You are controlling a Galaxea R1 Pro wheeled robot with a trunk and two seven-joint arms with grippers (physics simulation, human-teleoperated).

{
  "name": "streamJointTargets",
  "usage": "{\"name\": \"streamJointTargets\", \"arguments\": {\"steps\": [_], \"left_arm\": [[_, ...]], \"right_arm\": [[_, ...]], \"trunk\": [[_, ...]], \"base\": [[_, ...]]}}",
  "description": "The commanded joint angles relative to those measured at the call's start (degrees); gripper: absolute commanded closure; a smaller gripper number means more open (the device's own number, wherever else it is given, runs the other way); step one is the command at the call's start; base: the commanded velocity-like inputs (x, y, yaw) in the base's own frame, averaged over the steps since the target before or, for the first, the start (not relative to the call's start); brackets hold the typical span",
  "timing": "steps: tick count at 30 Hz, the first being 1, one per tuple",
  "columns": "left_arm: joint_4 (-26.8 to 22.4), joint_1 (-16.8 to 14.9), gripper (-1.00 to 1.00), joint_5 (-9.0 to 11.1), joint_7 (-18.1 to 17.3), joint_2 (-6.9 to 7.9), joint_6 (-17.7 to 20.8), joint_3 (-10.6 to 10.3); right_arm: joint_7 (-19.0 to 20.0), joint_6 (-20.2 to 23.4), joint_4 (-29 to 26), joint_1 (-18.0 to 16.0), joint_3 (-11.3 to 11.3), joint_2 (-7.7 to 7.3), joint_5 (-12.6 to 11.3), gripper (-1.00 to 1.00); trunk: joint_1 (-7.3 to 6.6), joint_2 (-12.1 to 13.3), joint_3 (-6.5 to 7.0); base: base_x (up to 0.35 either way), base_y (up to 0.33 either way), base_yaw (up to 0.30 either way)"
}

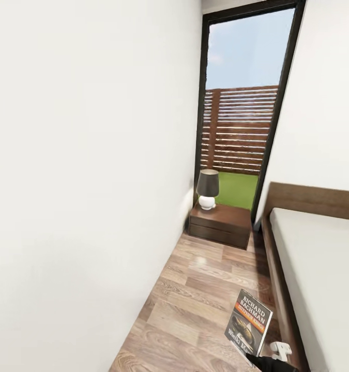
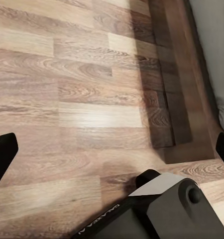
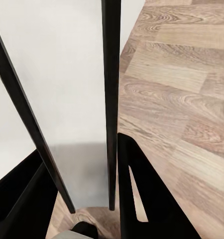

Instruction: In the bedroom, move the book from the bed onto either nightstand, and place the two sandals side by side next to the bed.

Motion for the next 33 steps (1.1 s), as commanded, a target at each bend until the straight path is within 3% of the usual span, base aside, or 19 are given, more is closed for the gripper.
{"name": "streamJointTargets", "arguments": {"steps": [1, 19, 33], "left_arm": [[0.0, 0.0, -1.00, -0.6, -0.2, 0.00, -0.3, 0.5], [0.0, 0.0, -1.00, -0.6, -0.2, -0.01, -0.3, 0.5], [0.0, 0.0, -1.00, -0.6, -0.2, -0.01, -0.3, 0.5]], "right_arm": [[0.1, 0.4, 0.0, -0.1, 0.4, -0.05, -0.7, 1.00], [0.1, 0.4, 0.0, -0.1, 0.4, -0.05, -0.7, 1.00], [0.1, 0.3, 0.0, -0.1, 0.4, -0.05, -0.7, 1.00]], "trunk": [[0.01, -0.1, -0.09], [0.01, -0.1, -0.09], [0.01, -0.1, -0.09]], "base": [[0.000, 0.000, -0.280], [0.000, 0.000, -0.268], [0.262, 0.000, -0.021]]}}
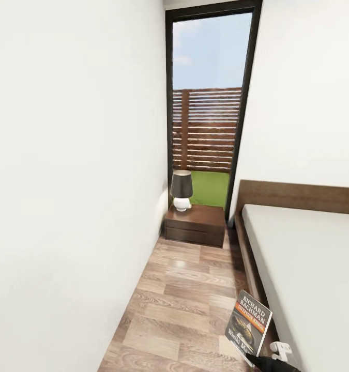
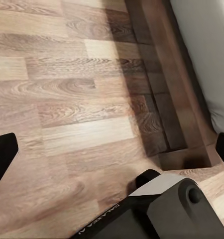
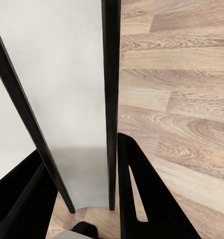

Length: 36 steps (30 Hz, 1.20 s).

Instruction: In the bedroom, move the book from the bed onto either nightstand, and place the two sandals side by side next to the bed.

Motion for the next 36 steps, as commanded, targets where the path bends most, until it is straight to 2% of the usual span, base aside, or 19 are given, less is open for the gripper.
{"name": "streamJointTargets", "arguments": {"steps": [1, 16, 30, 36], "left_arm": [[0.0, 0.0, -1.00, -0.6, -0.2, -0.01, -0.3, 0.5], [0.0, 0.0, -1.00, -0.6, -0.2, 0.00, -0.3, 0.5], [0.0, 0.0, -1.00, -0.6, -0.2, -0.01, -0.3, 0.5], [0.0, 0.0, -1.00, -0.6, -0.2, -0.01, -0.3, 0.5]], "right_arm": [[0.1, 0.4, -0.1, 0.0, 0.4, -0.06, -0.7, 1.00], [0.0, 0.4, -0.1, 0.0, 0.4, -0.06, -0.7, 1.00], [0.1, 0.4, -0.1, 0.0, 0.4, -0.06, -0.7, 1.00], [0.1, 0.4, -0.1, 0.0, 0.4, -0.06, -0.7, 1.00]], "trunk": [[0.04, -0.1, -0.09], [0.04, -0.1, -0.09], [0.04, -0.1, -0.09], [0.04, -0.1, -0.09]], "base": [[0.313, 0.000, 0.000], [0.306, 0.000, -0.018], [0.023, 0.000, -0.269], [0.124, 0.000, -0.098]]}}
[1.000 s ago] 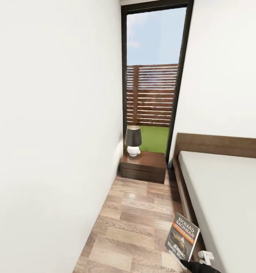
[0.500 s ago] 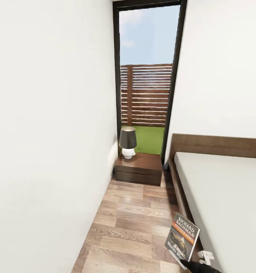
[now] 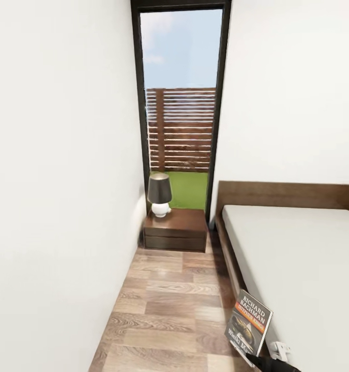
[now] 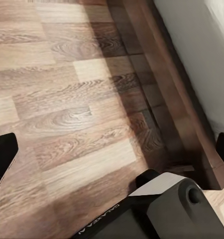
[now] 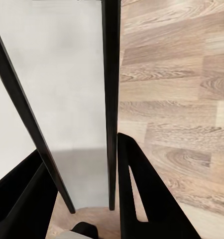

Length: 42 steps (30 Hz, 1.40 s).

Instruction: In the bedroom, move the book from the bed onto either nightstand, and place the two sandals side by side next to the bed.

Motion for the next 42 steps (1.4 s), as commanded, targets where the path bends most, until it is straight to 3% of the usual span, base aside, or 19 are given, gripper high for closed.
{"name": "streamJointTargets", "arguments": {"steps": [1, 19, 32, 42], "left_arm": [[0.0, 0.0, -1.00, -0.6, -0.2, -0.01, -0.3, 0.5], [0.0, 0.0, -1.00, -0.6, -0.2, -0.01, -0.3, 0.5], [0.0, 0.0, -1.00, -0.6, -0.2, 0.01, -0.3, 0.5], [0.0, 0.0, -1.00, -0.6, -0.2, -0.01, -0.3, 0.5]], "right_arm": [[0.1, 0.4, 0.0, 0.0, 0.4, -0.06, -0.6, 1.00], [0.1, 0.4, 0.0, 0.0, 0.4, -0.06, -0.6, 1.00], [0.1, 0.4, 0.0, 0.0, 0.4, -0.06, -0.6, 1.00], [0.1, 0.4, 0.0, 0.0, 0.4, -0.06, -0.6, 1.00]], "trunk": [[0.04, -0.1, -0.09], [0.04, -0.1, -0.09], [0.04, -0.1, -0.09], [0.04, -0.1, -0.09]], "base": [[0.292, 0.000, -0.012], [0.321, 0.000, -0.009], [0.044, 0.000, -0.155], [0.309, 0.000, -0.002]]}}
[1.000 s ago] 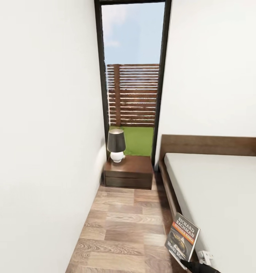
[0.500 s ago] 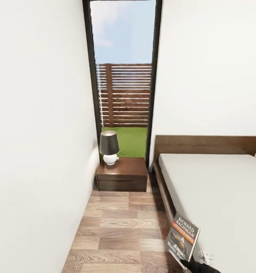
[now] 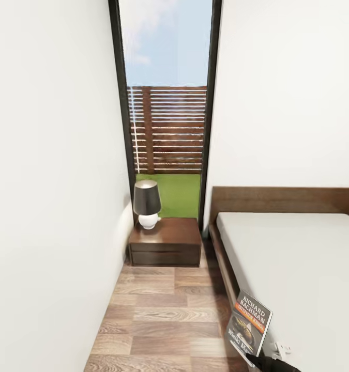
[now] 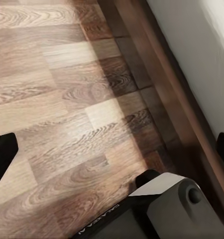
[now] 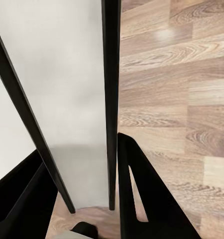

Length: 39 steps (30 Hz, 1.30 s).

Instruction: In the bedroom, move the book from the bed onto either nightstand, and place the two sandals side by side next to the bed.

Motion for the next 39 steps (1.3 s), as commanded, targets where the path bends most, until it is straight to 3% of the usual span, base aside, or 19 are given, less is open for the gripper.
{"name": "streamJointTargets", "arguments": {"steps": [1, 9, 27, 39], "left_arm": [[0.0, 0.0, -1.00, -0.6, -0.2, -0.01, -0.3, 0.5], [0.0, 0.0, -1.00, -0.6, -0.2, -0.01, -0.3, 0.5], [0.0, 0.0, -1.00, -0.6, -0.2, -0.01, -0.3, 0.5], [0.0, 0.0, -1.00, -0.6, -0.2, -0.01, -0.3, 0.5]], "right_arm": [[0.1, 0.4, -0.1, 0.0, 0.4, -0.06, -0.7, 1.00], [0.1, 0.4, -0.1, 0.0, 0.4, -0.06, -0.7, 1.00], [0.1, 0.5, 0.0, 0.0, 0.4, -0.06, -0.7, 1.00], [0.0, 0.5, 0.0, 0.0, 0.4, -0.06, -0.7, 1.00]], "trunk": [[0.04, -0.1, -0.09], [0.04, -0.1, -0.09], [0.04, -0.1, -0.09], [0.04, -0.1, -0.09]], "base": [[0.333, 0.000, 0.000], [0.295, 0.000, -0.085], [0.021, 0.000, -0.051], [0.305, 0.000, 0.000]]}}
